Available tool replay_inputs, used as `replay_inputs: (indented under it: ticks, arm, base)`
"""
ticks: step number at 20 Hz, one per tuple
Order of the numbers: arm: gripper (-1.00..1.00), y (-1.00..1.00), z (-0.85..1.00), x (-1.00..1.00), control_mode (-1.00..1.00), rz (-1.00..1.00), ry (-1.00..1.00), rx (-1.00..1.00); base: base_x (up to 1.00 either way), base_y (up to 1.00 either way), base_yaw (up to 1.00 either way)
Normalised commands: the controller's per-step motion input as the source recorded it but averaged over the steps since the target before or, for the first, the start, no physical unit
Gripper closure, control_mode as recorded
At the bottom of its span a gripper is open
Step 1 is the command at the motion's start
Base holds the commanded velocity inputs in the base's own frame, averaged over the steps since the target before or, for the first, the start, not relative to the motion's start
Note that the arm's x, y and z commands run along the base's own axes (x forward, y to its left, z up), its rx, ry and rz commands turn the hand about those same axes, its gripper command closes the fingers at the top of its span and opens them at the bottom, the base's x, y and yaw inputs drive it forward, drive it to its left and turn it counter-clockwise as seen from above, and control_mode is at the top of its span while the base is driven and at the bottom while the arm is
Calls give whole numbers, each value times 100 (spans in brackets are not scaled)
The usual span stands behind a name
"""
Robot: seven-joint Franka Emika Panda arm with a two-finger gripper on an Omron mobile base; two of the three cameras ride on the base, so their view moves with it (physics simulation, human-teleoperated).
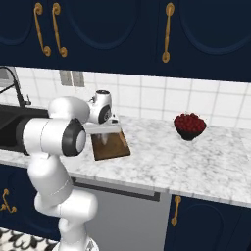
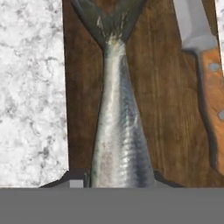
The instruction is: Pick up the knife from the drawer and place it on the cutting board. Then place the meat from the plate to the cutting board.
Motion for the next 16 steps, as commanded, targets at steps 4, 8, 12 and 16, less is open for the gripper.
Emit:
replay_inputs:
  ticks: [4, 8, 12, 16]
  arm:
    - [100, 1, -63, 95, -100, 0, 8, 0]
    - [100, 13, -51, 65, -100, 0, 6, 0]
    - [-100, 18, -32, 25, -100, 0, 1, 0]
    - [-100, 2, -5, 4, -100, 0, -1, -3]
  base:
    - [0, 0, 0]
    - [0, 0, 0]
    - [0, 0, 0]
    - [0, 0, 0]
